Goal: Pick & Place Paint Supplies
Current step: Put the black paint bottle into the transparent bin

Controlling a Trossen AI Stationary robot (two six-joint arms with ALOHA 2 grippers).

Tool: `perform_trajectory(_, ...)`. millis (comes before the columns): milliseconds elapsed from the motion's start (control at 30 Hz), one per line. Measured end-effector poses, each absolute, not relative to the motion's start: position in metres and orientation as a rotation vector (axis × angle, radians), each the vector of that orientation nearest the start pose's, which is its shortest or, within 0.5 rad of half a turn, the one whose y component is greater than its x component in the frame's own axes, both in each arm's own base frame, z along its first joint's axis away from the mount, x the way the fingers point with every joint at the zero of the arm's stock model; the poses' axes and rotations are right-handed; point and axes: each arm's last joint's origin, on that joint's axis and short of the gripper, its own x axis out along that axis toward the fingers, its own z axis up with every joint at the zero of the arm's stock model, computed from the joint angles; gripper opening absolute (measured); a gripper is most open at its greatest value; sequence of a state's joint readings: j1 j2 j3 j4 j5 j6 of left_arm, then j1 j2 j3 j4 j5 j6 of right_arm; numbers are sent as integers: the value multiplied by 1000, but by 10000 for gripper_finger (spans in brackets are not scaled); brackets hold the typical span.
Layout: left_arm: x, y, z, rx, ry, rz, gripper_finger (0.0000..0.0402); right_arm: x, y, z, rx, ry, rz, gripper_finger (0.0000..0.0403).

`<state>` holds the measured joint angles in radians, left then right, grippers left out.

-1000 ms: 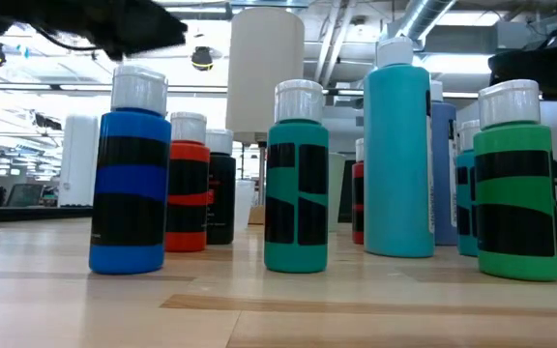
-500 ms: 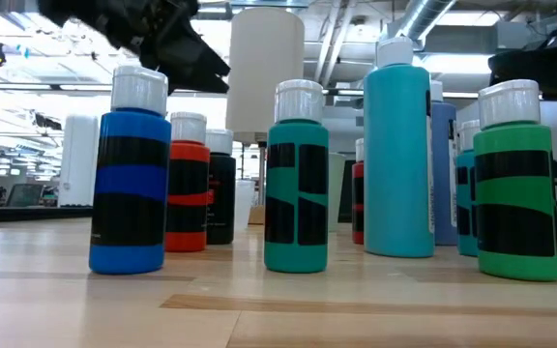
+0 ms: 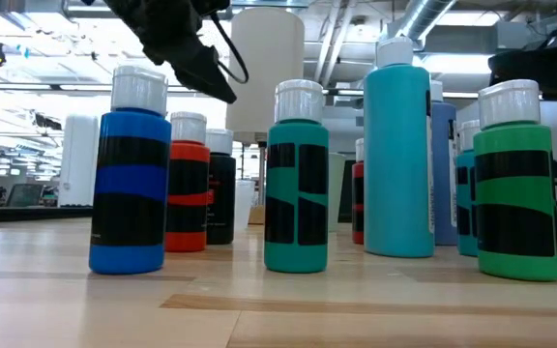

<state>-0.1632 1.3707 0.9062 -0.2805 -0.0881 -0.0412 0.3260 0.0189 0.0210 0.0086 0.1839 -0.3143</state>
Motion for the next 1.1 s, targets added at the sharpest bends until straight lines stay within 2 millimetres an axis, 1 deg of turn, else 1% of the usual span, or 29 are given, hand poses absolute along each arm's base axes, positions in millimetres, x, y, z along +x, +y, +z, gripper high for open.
perform_trajectory(200, 288, -57, 226, 144, 773, -139, 220, 94, 26, 170, -311, -33, 139, 0)
perform_trajectory(367, 293, -64, 221, 189, 753, -174, 214, 94, 26, 170, -311, -32, 139, 0)
perform_trajectory(567, 294, -65, 216, 232, 763, -194, 211, 94, 26, 170, -311, -32, 139, 0)
perform_trajectory(700, 299, -67, 207, 250, 783, -228, 209, 94, 26, 170, -311, -33, 139, 0)
perform_trajectory(867, 303, -66, 200, 247, 790, -243, 204, 94, 26, 170, -311, -33, 139, 0)
perform_trajectory(1100, 303, -64, 200, 261, 793, -244, 202, 94, 26, 170, -311, -33, 139, 0)
